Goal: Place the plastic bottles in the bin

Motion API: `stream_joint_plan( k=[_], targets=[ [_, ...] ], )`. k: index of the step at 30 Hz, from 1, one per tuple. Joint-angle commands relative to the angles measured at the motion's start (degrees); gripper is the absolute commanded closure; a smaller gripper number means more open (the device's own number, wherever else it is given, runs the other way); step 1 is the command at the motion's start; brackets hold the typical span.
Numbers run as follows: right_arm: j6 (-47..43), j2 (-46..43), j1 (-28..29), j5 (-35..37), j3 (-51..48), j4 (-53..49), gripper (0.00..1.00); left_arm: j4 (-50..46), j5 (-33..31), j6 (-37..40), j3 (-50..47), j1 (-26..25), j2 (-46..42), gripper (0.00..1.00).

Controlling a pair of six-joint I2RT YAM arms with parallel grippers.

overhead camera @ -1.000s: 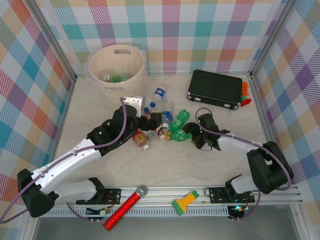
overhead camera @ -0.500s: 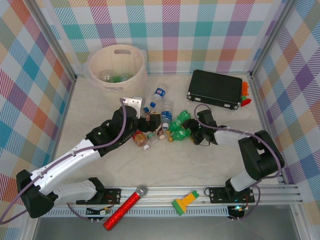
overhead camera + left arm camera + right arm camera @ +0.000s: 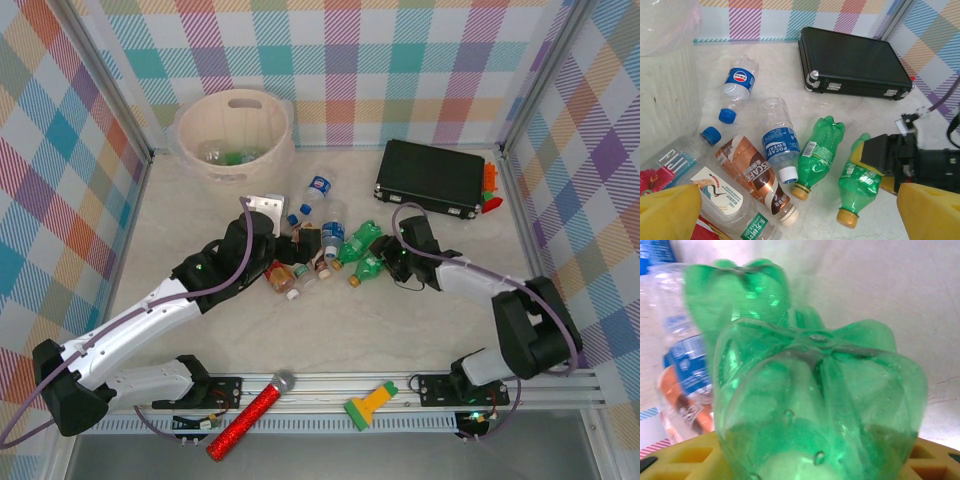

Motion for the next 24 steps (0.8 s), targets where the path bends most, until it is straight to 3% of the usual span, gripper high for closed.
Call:
stream_joint_plan(
  k=[1,9,15,24],
  targets=[
    [-6.3,-5.2,-0.2,2.1,2.4,-4.3,0.44,0.5,3.7,-0.4,-0.8,-0.9,-0.2,0.00],
    [-22.2,-17.6,2.4,5.7,9.1,-12.6,0.44,6.0,12.2,0.7,-3.9,-2.9,0.6,0.16],
    [-31.0,-21.0,7.1,6.6,16.0,-18.2,0.44,10.1,14.6,1.9,-6.4,-7.3,1.9,0.28],
    [-34.6,-21.0,15.6,9.5,20.1,-19.6,0.44,13.7,15.1,2.1,-6.4,-11.7,6.6,0.38]
  ],
)
